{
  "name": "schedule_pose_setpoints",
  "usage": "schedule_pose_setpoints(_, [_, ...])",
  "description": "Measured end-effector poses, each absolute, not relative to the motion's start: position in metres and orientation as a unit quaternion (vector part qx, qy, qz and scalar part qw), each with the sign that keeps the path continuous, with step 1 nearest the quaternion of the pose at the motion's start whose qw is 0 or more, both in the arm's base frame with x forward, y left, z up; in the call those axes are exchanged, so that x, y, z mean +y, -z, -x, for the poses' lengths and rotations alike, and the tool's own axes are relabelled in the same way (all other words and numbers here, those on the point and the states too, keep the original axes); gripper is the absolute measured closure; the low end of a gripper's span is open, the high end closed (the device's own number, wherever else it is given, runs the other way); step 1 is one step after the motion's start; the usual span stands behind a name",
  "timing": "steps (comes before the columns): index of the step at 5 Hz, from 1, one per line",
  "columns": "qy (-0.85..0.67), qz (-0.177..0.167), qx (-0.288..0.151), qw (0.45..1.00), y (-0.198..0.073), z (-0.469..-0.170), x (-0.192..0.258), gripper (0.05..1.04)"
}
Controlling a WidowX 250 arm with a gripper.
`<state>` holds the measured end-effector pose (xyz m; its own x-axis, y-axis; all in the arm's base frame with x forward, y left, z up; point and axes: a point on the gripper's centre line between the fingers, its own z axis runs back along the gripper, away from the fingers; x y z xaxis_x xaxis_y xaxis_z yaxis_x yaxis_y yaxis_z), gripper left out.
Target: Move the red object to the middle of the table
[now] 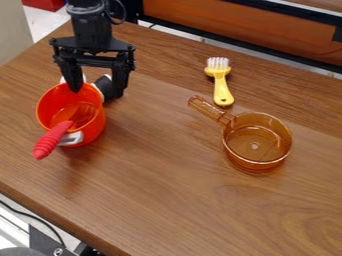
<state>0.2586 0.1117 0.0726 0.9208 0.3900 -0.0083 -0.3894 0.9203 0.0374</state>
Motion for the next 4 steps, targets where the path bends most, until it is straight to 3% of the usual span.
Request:
schedule_pose_setpoints(3, [-0.228,-0.023,-0.007,0.973,-0.048,-0.263,0.106,0.085])
schedule_pose_setpoints(4, [-0.235,-0.001,-0.007,0.972,-0.035,-0.266,0.100,0.130])
